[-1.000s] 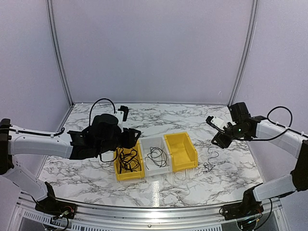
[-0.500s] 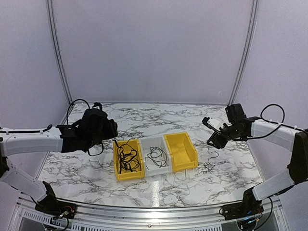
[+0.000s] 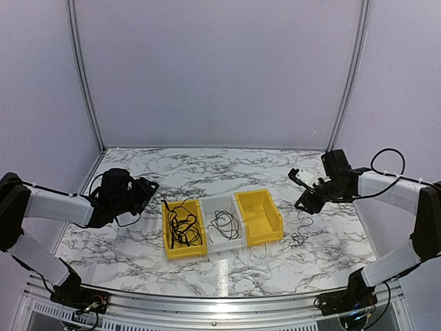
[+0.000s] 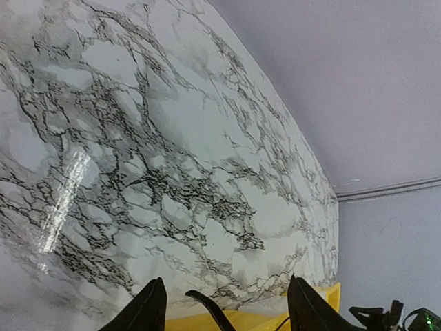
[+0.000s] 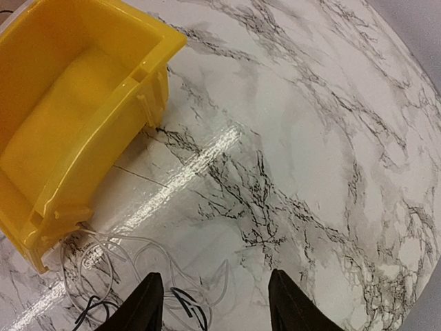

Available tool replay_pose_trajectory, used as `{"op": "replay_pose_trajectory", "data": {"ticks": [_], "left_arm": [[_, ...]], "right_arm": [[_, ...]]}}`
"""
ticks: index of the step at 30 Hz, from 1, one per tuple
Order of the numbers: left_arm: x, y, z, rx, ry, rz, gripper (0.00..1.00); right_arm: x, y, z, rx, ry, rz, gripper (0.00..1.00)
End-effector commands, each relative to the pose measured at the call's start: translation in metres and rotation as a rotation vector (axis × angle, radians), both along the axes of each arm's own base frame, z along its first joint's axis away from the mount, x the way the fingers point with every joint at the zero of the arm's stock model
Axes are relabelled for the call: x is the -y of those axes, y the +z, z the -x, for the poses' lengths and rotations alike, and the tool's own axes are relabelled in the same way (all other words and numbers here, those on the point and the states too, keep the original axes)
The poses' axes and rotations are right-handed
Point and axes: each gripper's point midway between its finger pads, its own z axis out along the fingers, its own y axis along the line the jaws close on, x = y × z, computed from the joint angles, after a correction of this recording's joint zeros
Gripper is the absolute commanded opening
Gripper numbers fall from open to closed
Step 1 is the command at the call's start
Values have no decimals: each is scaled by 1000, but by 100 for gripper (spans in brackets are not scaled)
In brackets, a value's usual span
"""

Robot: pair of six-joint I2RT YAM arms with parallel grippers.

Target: Untangle the cables

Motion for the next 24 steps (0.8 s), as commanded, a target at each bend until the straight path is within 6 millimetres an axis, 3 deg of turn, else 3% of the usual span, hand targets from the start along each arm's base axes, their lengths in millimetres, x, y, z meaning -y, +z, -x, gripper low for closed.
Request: {"op": "replay_pose_trajectory", "data": {"ticks": [1,10,22,24], "left_arm": [[20,18,-13,52,-47,240,59],[18,-4,-17,0,-7,272,53],[16,-35,-17,-53,13,241,53],[21,-38,-19,-55,-4,252,48]], "right_arm": [[2,1,-1,5,-15,-6,52],[2,0,0,-2,-22,-11,51],[0,-2,1,-17,-19,-25,51],[0,-2,1,-18,-18,-25,51]]}}
